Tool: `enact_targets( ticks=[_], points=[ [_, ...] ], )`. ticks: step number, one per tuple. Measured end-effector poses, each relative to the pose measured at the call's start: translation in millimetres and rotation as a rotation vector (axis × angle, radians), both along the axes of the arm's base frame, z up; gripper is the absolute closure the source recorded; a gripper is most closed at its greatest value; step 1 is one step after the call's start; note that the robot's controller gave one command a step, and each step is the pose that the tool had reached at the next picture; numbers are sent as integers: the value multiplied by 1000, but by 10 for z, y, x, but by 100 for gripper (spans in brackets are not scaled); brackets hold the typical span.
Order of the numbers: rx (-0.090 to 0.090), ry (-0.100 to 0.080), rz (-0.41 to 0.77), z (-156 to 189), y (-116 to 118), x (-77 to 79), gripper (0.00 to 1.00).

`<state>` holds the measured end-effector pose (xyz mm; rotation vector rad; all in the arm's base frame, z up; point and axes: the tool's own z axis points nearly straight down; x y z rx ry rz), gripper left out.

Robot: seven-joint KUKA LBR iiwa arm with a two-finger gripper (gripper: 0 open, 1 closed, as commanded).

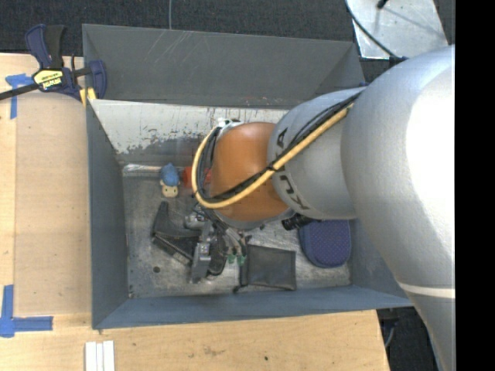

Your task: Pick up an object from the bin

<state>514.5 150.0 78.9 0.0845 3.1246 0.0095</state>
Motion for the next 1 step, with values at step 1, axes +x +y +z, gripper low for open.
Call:
enact_targets(
  ticks=[1],
  points=[
    [-6,16,-2,189,-13,-5,100]
  ],
)
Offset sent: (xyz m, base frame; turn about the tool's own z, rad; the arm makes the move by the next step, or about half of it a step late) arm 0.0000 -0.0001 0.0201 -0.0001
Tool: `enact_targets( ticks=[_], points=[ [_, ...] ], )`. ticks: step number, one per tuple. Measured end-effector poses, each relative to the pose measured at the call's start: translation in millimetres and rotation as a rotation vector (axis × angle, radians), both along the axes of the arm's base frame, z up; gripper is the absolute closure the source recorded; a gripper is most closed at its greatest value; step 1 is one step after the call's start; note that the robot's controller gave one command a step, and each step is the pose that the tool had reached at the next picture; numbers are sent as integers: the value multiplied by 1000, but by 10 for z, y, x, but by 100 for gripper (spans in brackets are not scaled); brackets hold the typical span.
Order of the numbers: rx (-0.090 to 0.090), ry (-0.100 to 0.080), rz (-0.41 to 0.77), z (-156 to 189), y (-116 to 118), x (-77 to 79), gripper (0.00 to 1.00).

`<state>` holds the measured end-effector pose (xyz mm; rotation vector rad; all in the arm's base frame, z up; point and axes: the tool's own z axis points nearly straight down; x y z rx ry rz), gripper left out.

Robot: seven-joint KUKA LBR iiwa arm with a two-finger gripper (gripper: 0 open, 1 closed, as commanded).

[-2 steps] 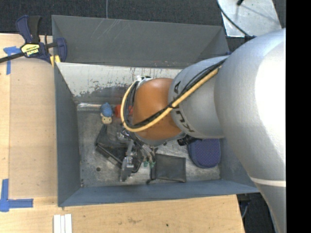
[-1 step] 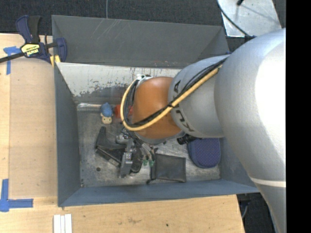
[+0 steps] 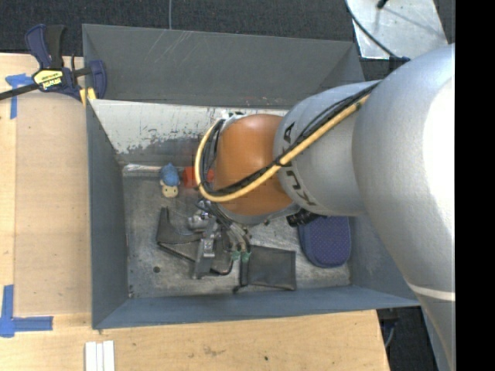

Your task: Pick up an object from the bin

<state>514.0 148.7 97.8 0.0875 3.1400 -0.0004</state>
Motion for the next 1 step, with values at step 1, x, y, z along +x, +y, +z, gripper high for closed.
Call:
enact_targets(
  ticks=[1],
  points=[
    [1,-4,-1,849,-9,10,100]
  ],
)
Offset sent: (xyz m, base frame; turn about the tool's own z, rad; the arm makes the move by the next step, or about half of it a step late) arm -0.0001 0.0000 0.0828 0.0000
